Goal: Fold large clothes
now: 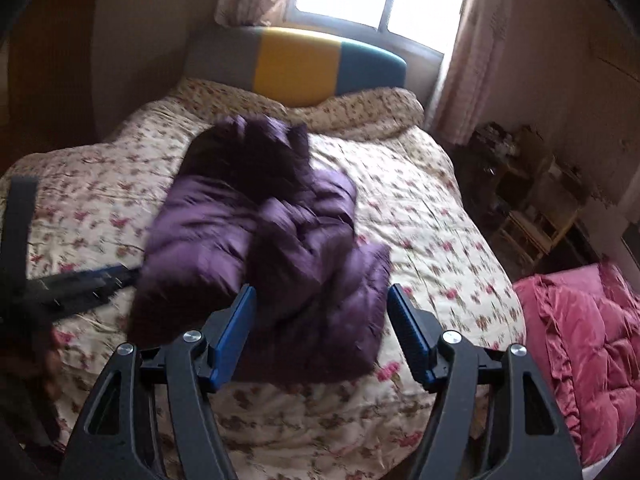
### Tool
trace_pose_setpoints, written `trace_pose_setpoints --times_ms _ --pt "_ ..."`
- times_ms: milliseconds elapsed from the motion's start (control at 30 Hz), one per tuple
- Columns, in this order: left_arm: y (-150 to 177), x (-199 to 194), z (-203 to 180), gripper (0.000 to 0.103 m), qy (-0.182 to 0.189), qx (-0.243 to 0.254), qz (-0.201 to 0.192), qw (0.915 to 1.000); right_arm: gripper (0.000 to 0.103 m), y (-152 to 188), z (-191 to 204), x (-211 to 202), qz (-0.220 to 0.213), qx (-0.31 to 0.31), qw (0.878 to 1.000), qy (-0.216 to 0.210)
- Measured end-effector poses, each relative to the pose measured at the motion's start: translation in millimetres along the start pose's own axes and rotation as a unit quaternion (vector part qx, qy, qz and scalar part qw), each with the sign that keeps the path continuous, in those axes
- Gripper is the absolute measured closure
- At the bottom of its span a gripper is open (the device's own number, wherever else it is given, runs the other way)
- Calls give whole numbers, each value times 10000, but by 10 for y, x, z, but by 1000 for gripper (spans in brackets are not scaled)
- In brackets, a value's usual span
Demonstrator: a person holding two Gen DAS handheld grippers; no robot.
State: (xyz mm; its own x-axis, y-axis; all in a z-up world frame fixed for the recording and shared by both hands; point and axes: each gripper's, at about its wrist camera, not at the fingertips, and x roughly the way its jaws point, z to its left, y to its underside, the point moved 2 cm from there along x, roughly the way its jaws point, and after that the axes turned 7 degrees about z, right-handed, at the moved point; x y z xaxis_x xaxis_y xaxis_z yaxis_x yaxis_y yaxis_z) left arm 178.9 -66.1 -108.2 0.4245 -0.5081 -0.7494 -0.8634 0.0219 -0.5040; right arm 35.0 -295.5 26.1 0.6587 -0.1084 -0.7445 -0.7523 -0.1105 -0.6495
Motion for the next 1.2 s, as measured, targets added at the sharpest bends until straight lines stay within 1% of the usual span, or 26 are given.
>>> trace_pose_setpoints --times_ms 100,133,167,200,233,267,333,467,667,833,933,1033,1167,1200 --pt "23 -4 -52 63 -96 257 -30 9996 37 -106 114 110 -35 -101 9999 44" --pt "20 -12 -44 63 -109 288 -27 9995 39 -107 137 157 -7 -117 9999 47" --pt "23 -13 -56 63 -127 340 -28 9993 44 -126 168 270 80 -169 9998 88" --pt "27 -14 -69 63 -159 401 -44 9991 61 -122 172 357 171 -213 9995 124" --pt "19 -21 -77 63 -175 445 -56 9988 75 -105 171 448 290 -223 9993 82" --pt "19 -26 -99 63 -195 528 -71 9984 78 -71 181 549 427 -218 9988 53" --pt "32 -51 -167 63 -300 708 -123 9970 85 13 190 657 550 -278 9980 112" --pt "55 -5 -287 63 -453 964 -136 9942 87 159 168 832 755 -168 9969 126" --pt "40 153 -358 63 -482 976 -45 9940 87 329 31 1037 932 128 9955 111" --pt "48 310 -447 63 -484 1047 11 9933 87 478 -77 1196 973 353 9946 91" --pt "77 471 -469 63 -508 1119 80 9924 87 552 -73 1300 896 390 9951 118" --pt "86 565 -419 63 -477 1061 106 9932 87 541 -80 1292 889 453 9950 102" --pt "54 461 -400 63 -353 939 123 9949 86 479 -93 1224 925 542 9942 121" --pt "39 420 -390 63 -342 906 99 9952 84 457 -84 1190 918 557 9941 169"
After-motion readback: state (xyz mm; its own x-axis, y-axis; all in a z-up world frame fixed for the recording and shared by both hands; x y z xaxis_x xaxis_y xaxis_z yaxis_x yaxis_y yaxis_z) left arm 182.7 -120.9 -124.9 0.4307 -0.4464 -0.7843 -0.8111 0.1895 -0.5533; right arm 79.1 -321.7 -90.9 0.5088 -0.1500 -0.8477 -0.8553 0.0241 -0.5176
